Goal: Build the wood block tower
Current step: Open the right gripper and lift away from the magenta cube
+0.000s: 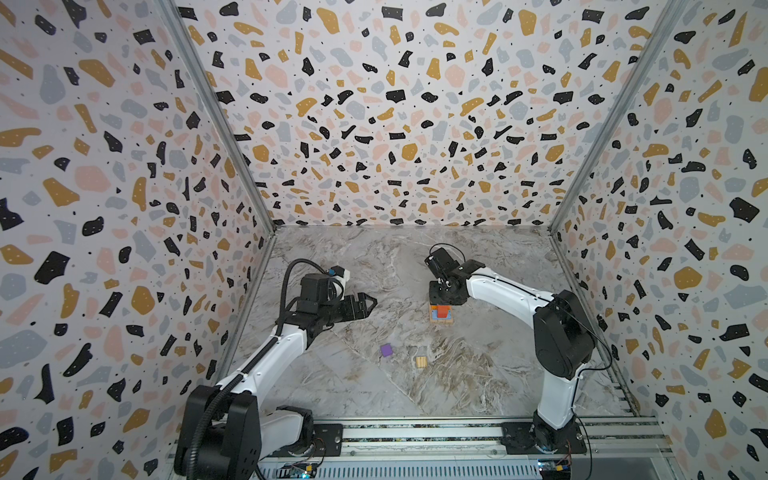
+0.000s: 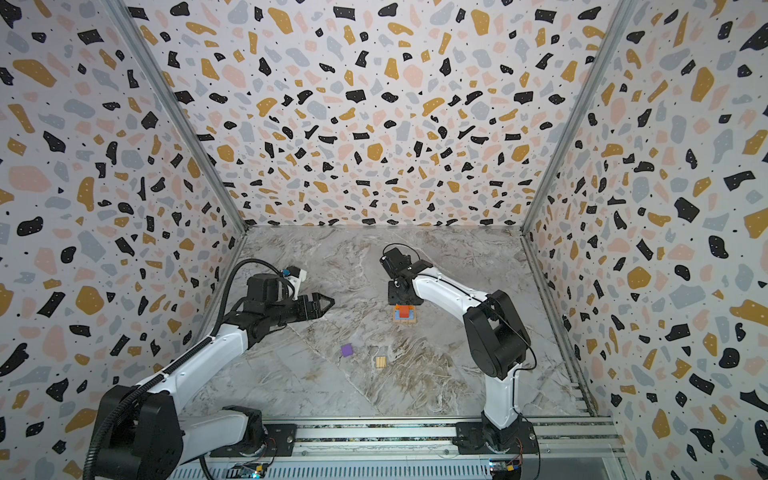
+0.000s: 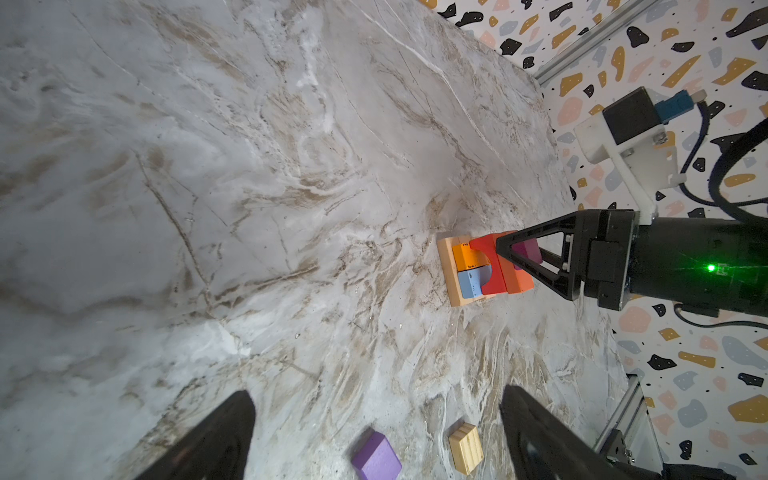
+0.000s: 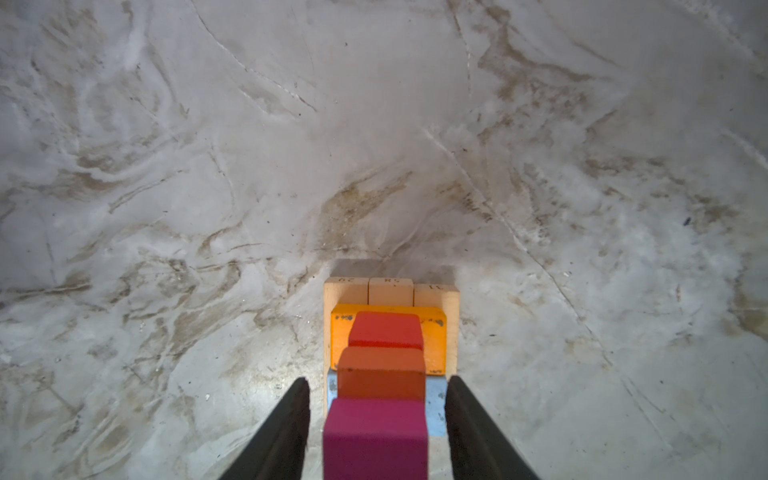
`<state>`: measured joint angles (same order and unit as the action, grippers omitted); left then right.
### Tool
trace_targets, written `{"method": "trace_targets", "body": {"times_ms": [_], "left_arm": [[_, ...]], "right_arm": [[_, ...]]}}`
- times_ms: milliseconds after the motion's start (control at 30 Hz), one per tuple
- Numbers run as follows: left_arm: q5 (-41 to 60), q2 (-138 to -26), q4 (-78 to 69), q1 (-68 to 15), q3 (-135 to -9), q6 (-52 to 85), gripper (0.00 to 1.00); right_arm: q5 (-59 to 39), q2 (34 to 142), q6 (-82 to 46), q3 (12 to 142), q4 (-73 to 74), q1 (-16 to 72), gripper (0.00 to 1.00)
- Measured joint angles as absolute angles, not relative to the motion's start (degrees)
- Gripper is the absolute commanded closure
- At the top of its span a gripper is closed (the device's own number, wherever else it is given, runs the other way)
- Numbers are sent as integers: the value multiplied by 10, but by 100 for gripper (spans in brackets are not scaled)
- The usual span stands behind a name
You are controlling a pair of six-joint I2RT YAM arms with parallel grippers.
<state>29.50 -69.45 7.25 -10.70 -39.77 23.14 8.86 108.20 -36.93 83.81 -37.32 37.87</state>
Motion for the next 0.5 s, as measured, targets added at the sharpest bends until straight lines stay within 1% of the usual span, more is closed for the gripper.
{"method": "trace_targets", "body": {"times_ms": [133,233,500], "left_arm": [[295,-695,72,-107,-398,231,6],[295,-695,72,-107,-398,231,6],[294,-695,73,-107,-398,229,6]], "right_arm": [[90,1075,-363,838,-375,379,37],[92,1050,-354,836,-378,379,36],[103,899,-338,781,-389,400,35]]}}
